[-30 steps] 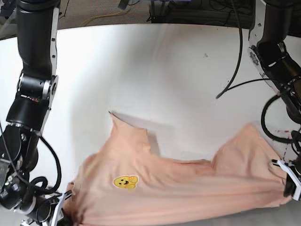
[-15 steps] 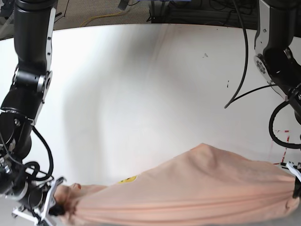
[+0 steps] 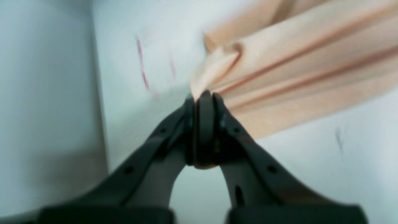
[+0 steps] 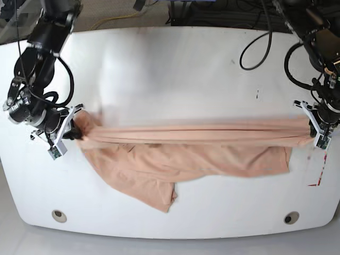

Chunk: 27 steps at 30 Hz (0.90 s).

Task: Fold the T-shirt properly
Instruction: 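Lay the shirt down, pulling the held edge taut between grippers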

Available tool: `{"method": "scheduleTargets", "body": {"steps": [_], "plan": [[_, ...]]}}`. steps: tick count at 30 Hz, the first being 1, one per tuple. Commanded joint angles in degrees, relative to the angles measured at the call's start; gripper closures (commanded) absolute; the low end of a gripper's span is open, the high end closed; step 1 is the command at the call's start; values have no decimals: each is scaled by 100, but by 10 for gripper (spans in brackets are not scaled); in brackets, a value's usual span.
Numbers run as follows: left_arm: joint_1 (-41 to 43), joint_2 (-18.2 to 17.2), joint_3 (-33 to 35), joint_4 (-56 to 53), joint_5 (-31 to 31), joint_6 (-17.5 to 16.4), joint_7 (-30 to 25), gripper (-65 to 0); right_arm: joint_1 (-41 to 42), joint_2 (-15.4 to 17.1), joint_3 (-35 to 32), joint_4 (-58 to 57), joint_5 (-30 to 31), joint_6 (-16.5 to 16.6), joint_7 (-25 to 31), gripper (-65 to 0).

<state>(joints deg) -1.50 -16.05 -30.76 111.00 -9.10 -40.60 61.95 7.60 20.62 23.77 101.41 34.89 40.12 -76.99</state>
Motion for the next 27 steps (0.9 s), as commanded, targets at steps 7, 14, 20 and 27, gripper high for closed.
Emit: {"method": "scheduleTargets", "body": {"steps": [7,14,20,27], "plan": [[1077,-52,-462,104,150,60,-90,0,-1344,131,203,114,972,-12,55,0],[1851,-263,-480,96,167,60,-99,0,-2171,483,186,106,1640,-12,-94,0],[2255,-421,-480,87,150,60,-99,-63,-2408,536,194,132,1798,-12,-301,-76],[2361,-430,-471,87,124,60,-63,-425,-2636,685,186,114,2801,-12,-301,-415]]}}
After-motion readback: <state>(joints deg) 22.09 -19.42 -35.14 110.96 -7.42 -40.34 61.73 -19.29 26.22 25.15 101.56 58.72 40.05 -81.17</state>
